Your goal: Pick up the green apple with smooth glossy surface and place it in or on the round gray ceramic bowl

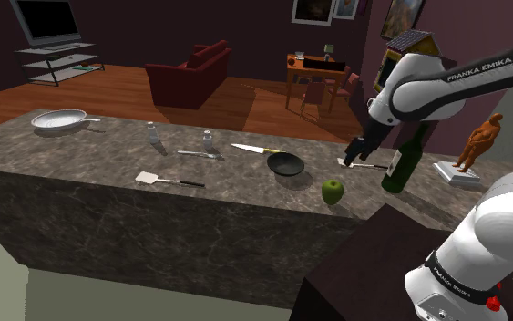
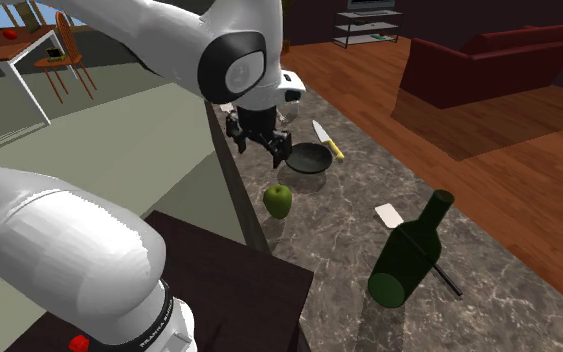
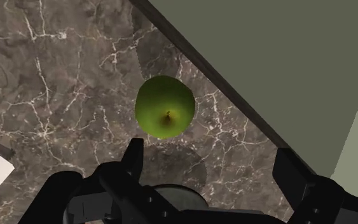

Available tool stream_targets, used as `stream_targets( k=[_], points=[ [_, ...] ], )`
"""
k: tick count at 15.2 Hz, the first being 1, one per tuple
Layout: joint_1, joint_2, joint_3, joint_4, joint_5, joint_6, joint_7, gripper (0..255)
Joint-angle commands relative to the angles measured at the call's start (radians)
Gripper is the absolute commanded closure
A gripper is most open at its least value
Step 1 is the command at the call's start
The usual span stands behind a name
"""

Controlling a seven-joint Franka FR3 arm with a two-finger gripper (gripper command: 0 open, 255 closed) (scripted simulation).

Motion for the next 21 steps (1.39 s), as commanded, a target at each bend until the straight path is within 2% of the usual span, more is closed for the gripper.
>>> stream_targets(
  k=[1, 4, 7, 8, 12, 15, 16, 17, 21],
  points=[
    [0.006, 0.067, -0.033, -0.041, 0.004, 0.114, -0.042, 0],
    [0.042, 0.196, -0.093, -0.061, 0.038, 0.268, -0.117, 0],
    [0.13, 0.346, -0.184, -0.06, 0.138, 0.419, -0.238, 0],
    [0.183, 0.4, -0.229, -0.053, 0.203, 0.466, -0.301, 0],
    [0.308, 0.495, -0.306, -0.034, 0.386, 0.534, -0.438, 0],
    [0.411, 0.575, -0.351, -0.005, 0.611, 0.563, -0.602, 0],
    [0.435, 0.604, -0.354, 0.009, 0.7, 0.566, -0.668, 0],
    [0.441, 0.622, -0.349, 0.017, 0.751, 0.566, -0.706, 0],
    [0.433, 0.622, -0.34, 0.017, 0.751, 0.566, -0.706, 0]
  ],
)
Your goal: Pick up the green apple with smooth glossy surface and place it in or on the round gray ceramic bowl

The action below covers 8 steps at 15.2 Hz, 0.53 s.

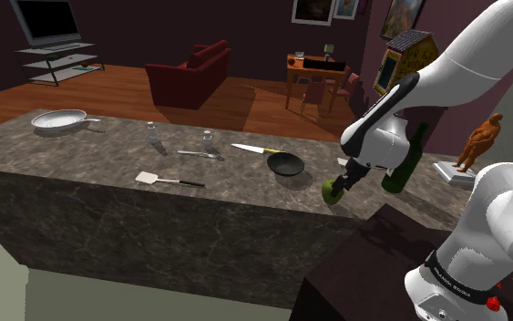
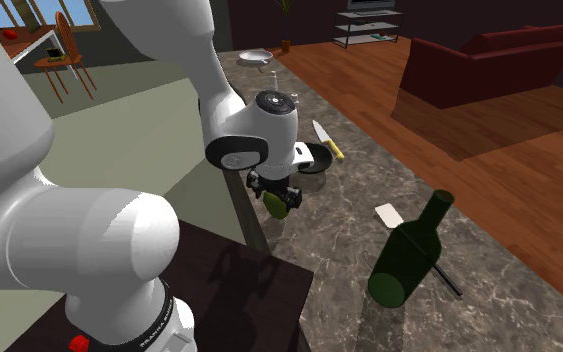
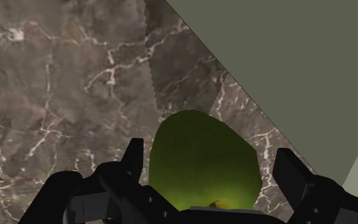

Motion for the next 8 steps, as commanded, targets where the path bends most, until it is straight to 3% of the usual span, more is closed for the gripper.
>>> stream_targets(
  k=[1, 3, 4, 8],
  points=[
    [0.001, 0.002, 0.001, 0.001, 0.007, 0.0, -0.005, 0],
    [0.001, 0.002, 0.001, 0.001, 0.007, 0.0, -0.005, 0],
    [0.001, 0.002, 0.001, 0.001, 0.007, 0.0, -0.005, 255],
    [0.001, 0.002, 0.001, 0.001, 0.005, 0.0, -0.003, 255]
  ],
)
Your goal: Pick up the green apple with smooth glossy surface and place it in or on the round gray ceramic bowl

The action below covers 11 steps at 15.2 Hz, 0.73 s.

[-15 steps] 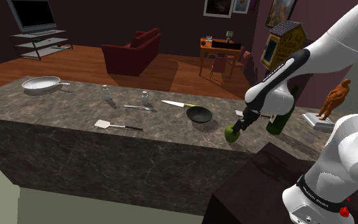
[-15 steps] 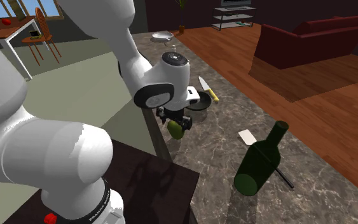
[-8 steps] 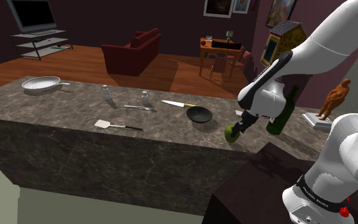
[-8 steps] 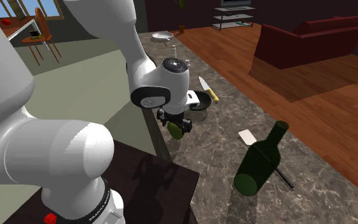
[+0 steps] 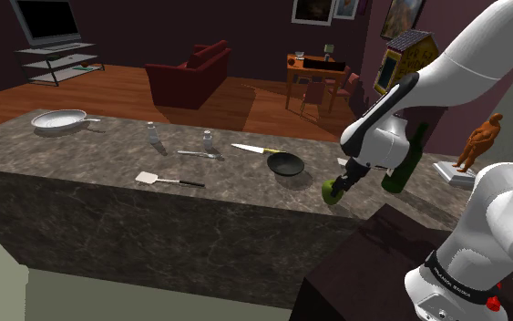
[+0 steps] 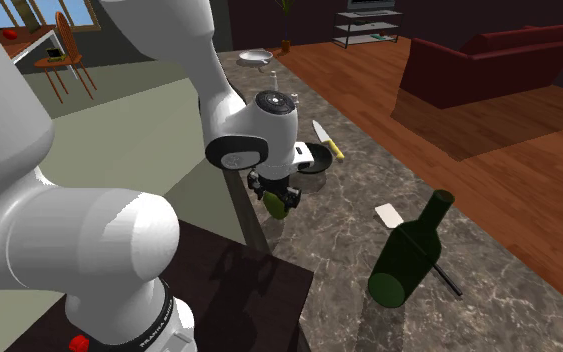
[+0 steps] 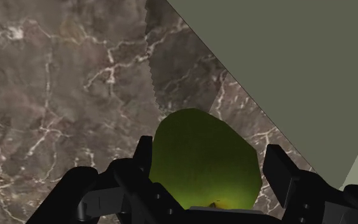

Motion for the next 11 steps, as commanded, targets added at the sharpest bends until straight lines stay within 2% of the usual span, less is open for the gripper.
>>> stream_targets(
  k=[1, 5, 8, 11],
  points=[
    [0.0, 0.001, 0.0, -0.001, 0.0, 0.0, 0.0, 255],
    [0.0, 0.002, 0.0, 0.0, 0.001, 0.0, -0.001, 255],
    [-0.043, -0.081, -0.013, -0.033, -0.259, -0.015, 0.199, 255],
    [-0.131, -0.152, 0.031, -0.048, -0.449, -0.055, 0.342, 255]
  ],
)
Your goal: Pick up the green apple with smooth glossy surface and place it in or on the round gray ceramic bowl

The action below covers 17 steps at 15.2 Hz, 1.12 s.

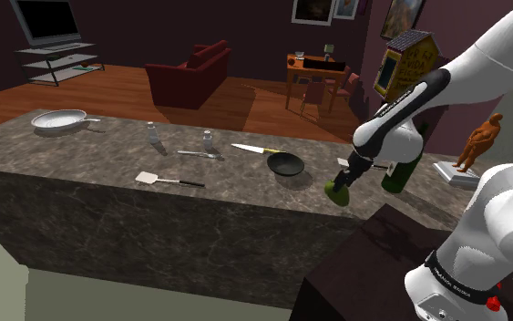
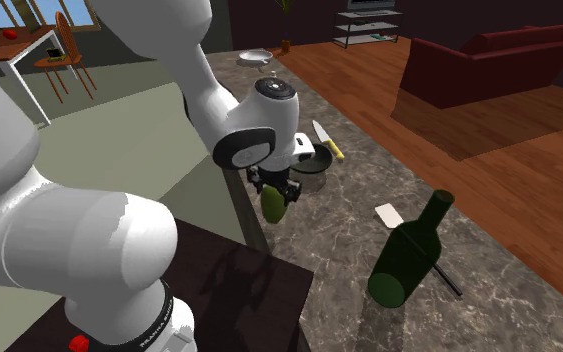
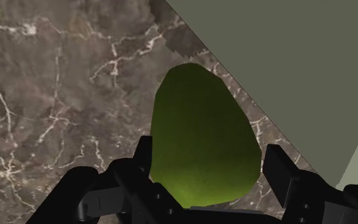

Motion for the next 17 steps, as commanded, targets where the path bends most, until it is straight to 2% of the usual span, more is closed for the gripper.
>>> stream_targets(
  k=[1, 4, 7, 12, 17],
  points=[
    [-0.06, -0.047, 0.034, -0.007, -0.121, -0.032, 0.092, 255],
    [-0.129, -0.107, 0.081, -0.008, -0.217, -0.086, 0.167, 255],
    [-0.178, -0.163, 0.116, -0.005, -0.28, -0.143, 0.218, 255],
    [-0.231, -0.249, 0.158, 0.008, -0.342, -0.24, 0.273, 255],
    [-0.262, -0.324, 0.188, 0.03, -0.377, -0.336, 0.309, 255]
  ],
)
